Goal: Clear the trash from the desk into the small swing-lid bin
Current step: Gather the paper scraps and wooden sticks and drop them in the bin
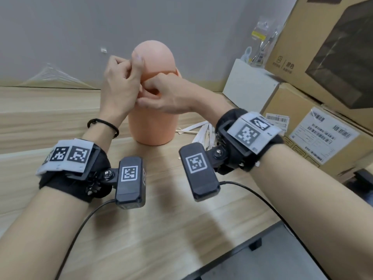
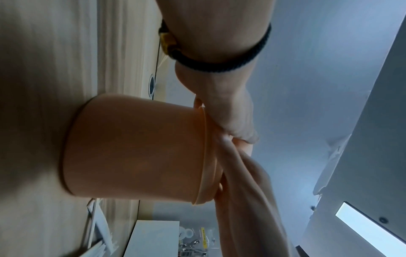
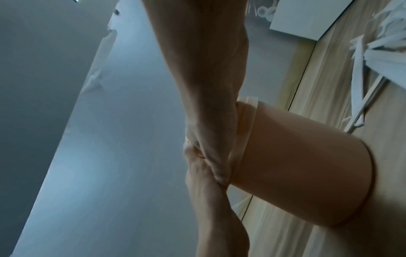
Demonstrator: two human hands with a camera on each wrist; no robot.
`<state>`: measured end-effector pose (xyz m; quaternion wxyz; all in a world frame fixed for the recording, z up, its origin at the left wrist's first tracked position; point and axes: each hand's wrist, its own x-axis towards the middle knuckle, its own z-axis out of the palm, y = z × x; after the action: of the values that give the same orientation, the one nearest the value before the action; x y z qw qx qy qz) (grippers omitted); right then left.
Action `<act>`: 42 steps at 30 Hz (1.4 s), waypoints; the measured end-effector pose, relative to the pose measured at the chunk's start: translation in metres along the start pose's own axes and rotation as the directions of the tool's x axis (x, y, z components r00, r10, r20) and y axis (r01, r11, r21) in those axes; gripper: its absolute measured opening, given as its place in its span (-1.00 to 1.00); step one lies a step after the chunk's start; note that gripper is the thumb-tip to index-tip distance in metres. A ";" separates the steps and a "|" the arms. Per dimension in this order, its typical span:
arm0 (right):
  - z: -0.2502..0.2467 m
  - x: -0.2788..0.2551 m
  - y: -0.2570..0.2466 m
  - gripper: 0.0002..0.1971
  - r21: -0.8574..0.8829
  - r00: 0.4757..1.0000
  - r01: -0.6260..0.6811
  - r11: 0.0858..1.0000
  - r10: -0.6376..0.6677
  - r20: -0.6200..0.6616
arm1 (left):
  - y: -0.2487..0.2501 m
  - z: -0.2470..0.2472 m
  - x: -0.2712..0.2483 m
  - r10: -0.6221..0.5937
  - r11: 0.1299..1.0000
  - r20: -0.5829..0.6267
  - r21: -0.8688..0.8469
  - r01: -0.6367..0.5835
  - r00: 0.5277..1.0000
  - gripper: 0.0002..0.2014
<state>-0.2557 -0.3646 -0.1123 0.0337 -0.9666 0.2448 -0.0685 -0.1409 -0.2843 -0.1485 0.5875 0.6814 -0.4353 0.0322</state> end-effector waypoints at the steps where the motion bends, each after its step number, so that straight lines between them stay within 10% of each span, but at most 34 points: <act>1: -0.012 -0.014 -0.009 -0.38 0.041 0.999 -0.008 0.999 0.009 -0.032 | 0.001 0.000 0.000 -0.009 1.000 -0.004 -0.004 0.009 1.000 -0.45; 12: -0.020 -0.020 -0.019 -0.46 -0.068 0.973 -0.021 0.997 0.036 0.229 | 0.007 0.001 -0.005 -0.011 1.000 -0.037 0.009 0.011 0.999 -0.51; 19: -0.024 0.009 0.000 -0.40 -0.265 0.879 -0.232 0.936 0.319 0.355 | 0.006 0.003 -0.004 -0.009 1.000 -0.045 -0.028 0.008 0.999 -0.55; 21: -0.023 0.005 -0.002 -0.55 -0.171 0.911 -0.104 0.980 0.162 0.378 | 0.006 0.001 -0.004 -0.009 1.000 -0.038 -0.020 0.009 0.999 -0.54; 27: -0.042 -0.045 -0.003 -0.59 0.157 0.994 0.101 0.982 -0.107 0.029 | 0.006 0.001 -0.005 0.014 1.000 -0.001 0.002 -0.014 1.000 -0.55; 33: -0.032 -0.082 0.046 -0.68 0.482 0.920 -0.053 0.875 0.231 -0.317 | 0.006 -0.001 -0.004 0.000 1.000 0.052 -0.014 0.001 0.999 -0.59; 42: 0.005 -0.161 0.092 -0.32 0.211 0.800 -0.561 0.801 0.458 0.388 | 0.007 0.000 -0.004 0.015 1.000 0.054 0.012 -0.015 0.998 -0.61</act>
<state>-0.4383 -0.3681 -0.1450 0.2440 -0.8429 0.4756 0.0618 -0.1478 -0.2816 -0.1451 0.5712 0.6823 -0.4558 0.0210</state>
